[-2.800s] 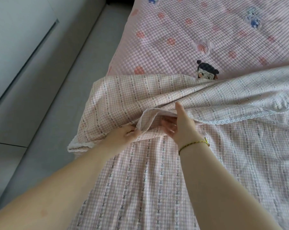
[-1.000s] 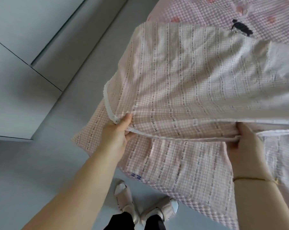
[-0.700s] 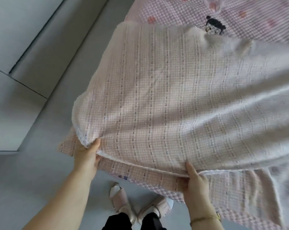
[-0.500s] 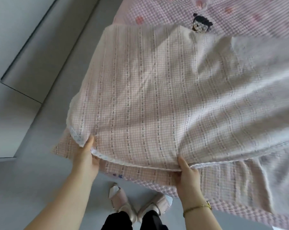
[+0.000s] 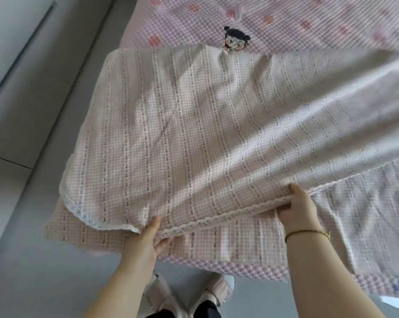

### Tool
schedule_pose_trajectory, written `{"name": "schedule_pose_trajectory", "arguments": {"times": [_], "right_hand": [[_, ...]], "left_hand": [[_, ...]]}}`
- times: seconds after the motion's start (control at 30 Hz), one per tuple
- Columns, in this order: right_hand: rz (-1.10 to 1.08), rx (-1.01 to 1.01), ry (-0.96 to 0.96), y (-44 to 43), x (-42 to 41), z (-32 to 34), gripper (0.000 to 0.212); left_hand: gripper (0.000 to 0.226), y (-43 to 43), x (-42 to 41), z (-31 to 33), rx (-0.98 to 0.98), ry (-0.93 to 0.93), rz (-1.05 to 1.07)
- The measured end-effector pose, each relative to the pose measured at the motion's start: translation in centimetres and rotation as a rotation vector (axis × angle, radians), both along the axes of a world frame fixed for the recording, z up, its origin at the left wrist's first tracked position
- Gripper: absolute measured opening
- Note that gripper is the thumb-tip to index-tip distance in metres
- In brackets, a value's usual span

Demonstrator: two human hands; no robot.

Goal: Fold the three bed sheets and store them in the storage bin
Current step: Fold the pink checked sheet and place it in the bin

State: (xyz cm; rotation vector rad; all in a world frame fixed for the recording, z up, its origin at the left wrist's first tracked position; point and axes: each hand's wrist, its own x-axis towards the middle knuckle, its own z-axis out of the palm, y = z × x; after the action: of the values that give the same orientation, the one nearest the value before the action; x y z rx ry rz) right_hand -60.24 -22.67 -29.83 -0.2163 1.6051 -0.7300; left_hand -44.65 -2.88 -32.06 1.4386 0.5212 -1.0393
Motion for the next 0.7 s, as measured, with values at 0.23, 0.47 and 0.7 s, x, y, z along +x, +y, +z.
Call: {"name": "schedule_pose_trajectory", "arguments": {"times": [0.23, 0.47, 0.7], "right_hand": [[0.067, -0.378, 0.013, 4.7, -3.0, 2.6, 0.012], [0.2, -0.045, 0.051, 10.6, -4.7, -3.4, 0.009], [0.261, -0.058, 0.032, 9.9, -5.5, -2.6, 0.008]], "left_hand": [[0.007, -0.3, 4.2, 1.8, -0.014, -0.271, 0.067], [0.027, 2.3, 4.1, -0.7, 0.124, -0.213, 0.102], [0.036, 1.8, 5.6, 1.3, -0.145, -0.179, 0.017]]}}
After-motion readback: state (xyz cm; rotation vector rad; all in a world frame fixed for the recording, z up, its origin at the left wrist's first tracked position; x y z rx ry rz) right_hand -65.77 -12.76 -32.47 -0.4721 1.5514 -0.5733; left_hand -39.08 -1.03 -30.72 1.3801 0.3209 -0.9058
